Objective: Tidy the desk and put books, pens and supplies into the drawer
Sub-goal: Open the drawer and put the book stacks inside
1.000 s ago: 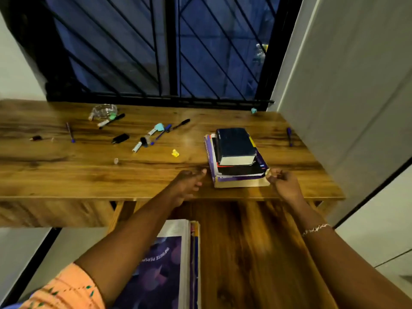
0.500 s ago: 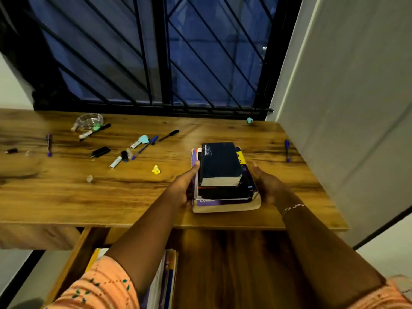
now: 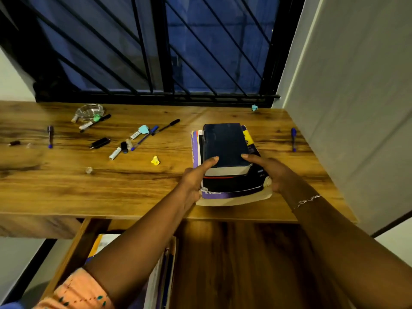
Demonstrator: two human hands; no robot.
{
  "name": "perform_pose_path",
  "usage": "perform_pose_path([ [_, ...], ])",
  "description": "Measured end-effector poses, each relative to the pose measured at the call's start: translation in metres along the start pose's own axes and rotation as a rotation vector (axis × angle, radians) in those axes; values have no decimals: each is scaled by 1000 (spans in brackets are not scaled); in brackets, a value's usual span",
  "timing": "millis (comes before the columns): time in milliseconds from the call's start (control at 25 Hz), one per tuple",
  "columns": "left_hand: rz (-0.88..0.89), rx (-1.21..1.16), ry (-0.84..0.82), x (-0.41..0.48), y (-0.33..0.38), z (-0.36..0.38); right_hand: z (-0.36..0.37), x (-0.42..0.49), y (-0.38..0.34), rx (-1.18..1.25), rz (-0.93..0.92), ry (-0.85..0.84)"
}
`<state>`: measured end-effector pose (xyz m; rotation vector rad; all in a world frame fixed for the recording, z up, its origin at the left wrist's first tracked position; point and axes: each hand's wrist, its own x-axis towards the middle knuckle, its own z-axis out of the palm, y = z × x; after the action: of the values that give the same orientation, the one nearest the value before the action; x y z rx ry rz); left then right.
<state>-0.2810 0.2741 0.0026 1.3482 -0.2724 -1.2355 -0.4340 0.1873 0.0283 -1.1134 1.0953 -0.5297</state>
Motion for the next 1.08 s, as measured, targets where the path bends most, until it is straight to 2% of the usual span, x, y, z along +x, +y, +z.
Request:
perform_pose_path([
  [200, -52, -6, -155, -75, 5, -8, -11, -65, -2, -45, 4, -78],
  [360, -184, 126, -213, -131, -13, -30, -19, -122, 24, -81, 88, -280],
  [440, -251, 199, -213, -155, -30, -44, -23, -147, 48, -67, 139, -323],
  [720, -504, 184, -266, -193, -105, -87, -20, -195, 140, -96, 244, -336],
  [880, -572, 236, -249, -181, -149, -105, -17, -190, 190, -62, 366, -305],
  [1080, -617, 284, -205, -173, -176, -118, -7, -182, 225, 7, 382, -254],
])
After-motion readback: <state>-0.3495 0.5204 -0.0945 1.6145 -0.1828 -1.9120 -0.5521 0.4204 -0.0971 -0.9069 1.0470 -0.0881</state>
